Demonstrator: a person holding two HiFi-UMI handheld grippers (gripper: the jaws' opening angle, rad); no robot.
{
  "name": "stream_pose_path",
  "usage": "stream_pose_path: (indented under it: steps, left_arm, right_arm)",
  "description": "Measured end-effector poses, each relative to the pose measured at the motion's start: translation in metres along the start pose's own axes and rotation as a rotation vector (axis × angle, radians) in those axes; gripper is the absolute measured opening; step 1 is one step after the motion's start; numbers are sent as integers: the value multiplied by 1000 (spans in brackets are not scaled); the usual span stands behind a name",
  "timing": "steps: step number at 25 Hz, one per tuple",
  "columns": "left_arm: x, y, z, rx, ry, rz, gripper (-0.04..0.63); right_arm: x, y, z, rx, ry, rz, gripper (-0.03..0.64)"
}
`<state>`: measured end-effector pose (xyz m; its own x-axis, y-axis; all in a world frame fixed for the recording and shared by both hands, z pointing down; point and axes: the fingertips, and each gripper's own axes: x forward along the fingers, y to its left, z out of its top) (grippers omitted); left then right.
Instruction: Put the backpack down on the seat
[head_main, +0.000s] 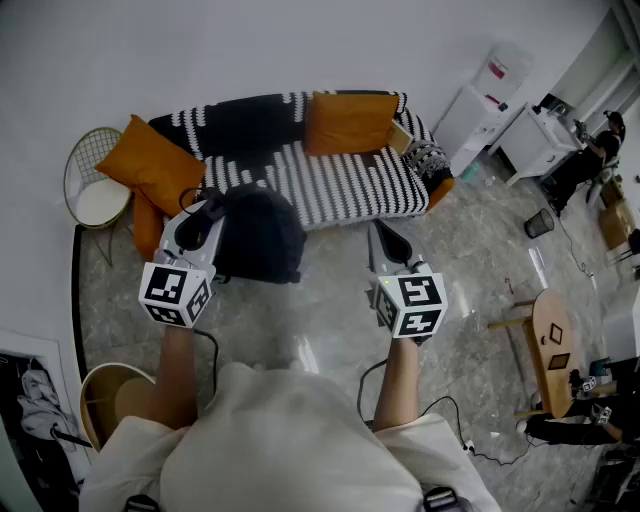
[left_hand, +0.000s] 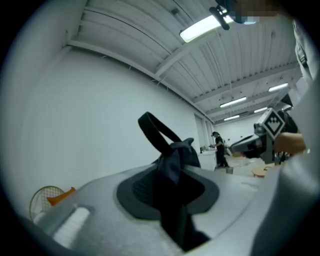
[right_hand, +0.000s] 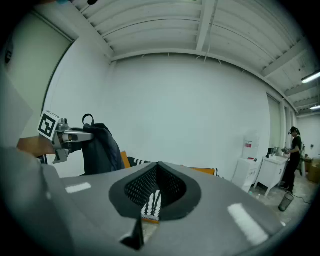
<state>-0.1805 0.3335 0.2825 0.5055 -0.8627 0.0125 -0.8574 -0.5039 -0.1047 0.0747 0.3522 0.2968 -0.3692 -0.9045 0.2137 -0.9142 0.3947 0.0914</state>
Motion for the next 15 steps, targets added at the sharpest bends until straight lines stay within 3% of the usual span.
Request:
stream_pose_path:
  steps: [8,15]
  left_arm:
    - [7,-11,-6,7,25,-2,75]
    - [15,-20,-6,7,33,32,76]
  right_arm:
    - [-5,-17,-2,76,-57,-12,6]
    - [-8,-29,-8,62,-54,37,6]
